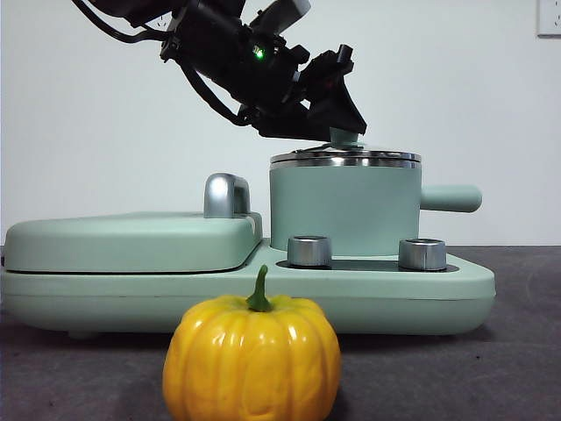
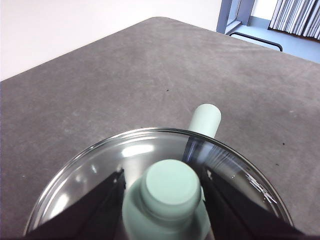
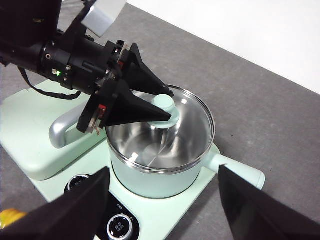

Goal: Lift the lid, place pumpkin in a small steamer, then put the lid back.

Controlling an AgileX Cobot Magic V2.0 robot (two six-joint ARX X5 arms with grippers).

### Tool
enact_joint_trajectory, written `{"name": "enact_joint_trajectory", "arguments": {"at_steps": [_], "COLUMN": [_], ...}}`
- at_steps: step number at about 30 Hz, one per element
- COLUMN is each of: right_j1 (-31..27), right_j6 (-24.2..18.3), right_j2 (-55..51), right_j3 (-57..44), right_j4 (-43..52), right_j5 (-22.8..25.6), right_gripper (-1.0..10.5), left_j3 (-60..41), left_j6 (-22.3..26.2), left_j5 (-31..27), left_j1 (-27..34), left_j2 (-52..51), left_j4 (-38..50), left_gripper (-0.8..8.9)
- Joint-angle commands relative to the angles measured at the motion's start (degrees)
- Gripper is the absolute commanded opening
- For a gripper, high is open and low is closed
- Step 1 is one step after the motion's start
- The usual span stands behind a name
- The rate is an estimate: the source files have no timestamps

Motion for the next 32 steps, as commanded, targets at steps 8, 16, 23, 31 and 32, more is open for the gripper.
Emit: {"name": "enact_joint_trajectory", "arguments": {"at_steps": [8,16,23,31,32], "right_j1": [0.3,0.3,0.3,0.3,0.3], "right_j6": [0.4,0.1,-0.1,-0.2,-0.2], "right_j2": [0.4,0.4,0.4,0.4,0.4], "right_j3": [1.2,1.2,1.2,1.2,1.2], "right_j4": [0.7,0.6,0.6,0.6,0.6], "right_j5": [-0.1,1.4,1.3,1.3,1.3], "right_gripper": [3.4,3.4,3.4,3.4,3.4], "left_j3": [1.4,1.5,1.5,1.6,1.6], "left_j6": [0.6,0.6,0.6,0.2,0.1], "left_j5": [-0.1,-0.2,-0.2,-1.4,-1.5], "left_j1": [-0.7,-0.7,-0.7,-0.7,-0.6], "left_j2": [1.3,0.7,-2.2,-8.0,-9.1], "left_j4": [0.2,1.1,2.7,2.6,1.7], "left_gripper": [0.06,0.07,0.07,0.07,0.07]}}
